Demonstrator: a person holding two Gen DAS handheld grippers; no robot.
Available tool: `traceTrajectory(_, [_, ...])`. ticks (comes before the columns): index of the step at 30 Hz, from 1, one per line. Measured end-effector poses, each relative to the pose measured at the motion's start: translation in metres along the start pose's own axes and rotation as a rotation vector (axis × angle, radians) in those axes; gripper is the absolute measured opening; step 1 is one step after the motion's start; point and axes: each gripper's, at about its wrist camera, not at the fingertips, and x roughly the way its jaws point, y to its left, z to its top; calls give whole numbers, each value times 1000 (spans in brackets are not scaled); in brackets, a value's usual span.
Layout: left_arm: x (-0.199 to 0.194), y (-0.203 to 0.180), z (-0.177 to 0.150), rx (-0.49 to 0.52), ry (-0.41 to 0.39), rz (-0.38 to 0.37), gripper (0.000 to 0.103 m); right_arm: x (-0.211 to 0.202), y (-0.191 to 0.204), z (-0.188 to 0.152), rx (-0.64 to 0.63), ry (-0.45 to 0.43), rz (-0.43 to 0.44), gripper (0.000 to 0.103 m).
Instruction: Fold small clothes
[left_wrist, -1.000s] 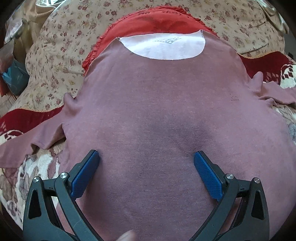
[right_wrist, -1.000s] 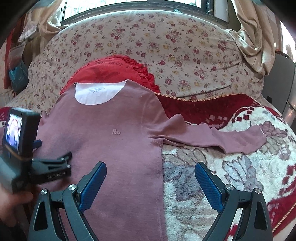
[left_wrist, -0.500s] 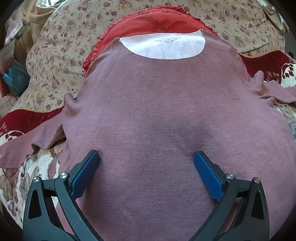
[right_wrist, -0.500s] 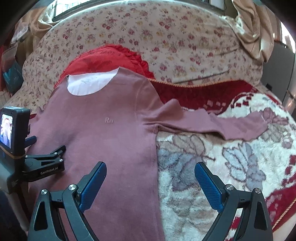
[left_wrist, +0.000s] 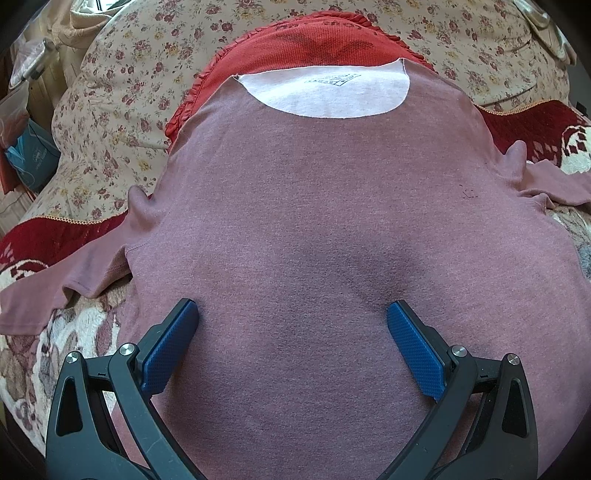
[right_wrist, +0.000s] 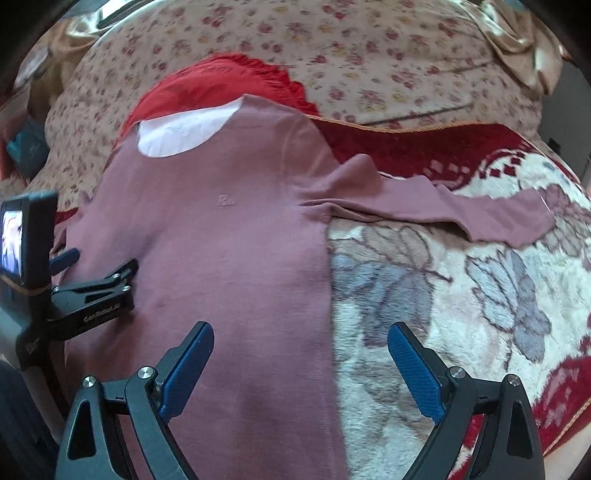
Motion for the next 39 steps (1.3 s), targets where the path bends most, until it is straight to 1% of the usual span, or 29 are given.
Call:
traceTrajectory(4, [0, 0, 0, 0, 0, 0, 103, -1, 4, -1, -13, -12, 2, 93])
traceTrajectory(9, [0, 0, 0, 0, 0, 0, 103, -7, -3, 1, 32, -38, 21, 93])
traceTrajectory(12, [0, 0, 0, 0, 0, 0, 103, -6, -6, 1, 46, -25, 29, 93])
traceTrajectory(15, [0, 0, 0, 0, 0, 0, 103, -7, -6, 1, 50, -35, 36, 93])
traceTrajectory(20, [0, 0, 0, 0, 0, 0, 103, -3, -5, 3, 60, -34, 18, 93])
traceTrajectory(25, [0, 0, 0, 0, -1, 0, 103, -4, -14, 4, 116, -47, 22, 93])
traceTrajectory(30, [0, 1, -1, 0, -1, 0, 103, -6, -24, 4, 178, -57, 52, 93])
traceTrajectory(39, [0, 1, -1, 0, -1, 0, 103, -8, -21, 4, 159, -63, 58, 93])
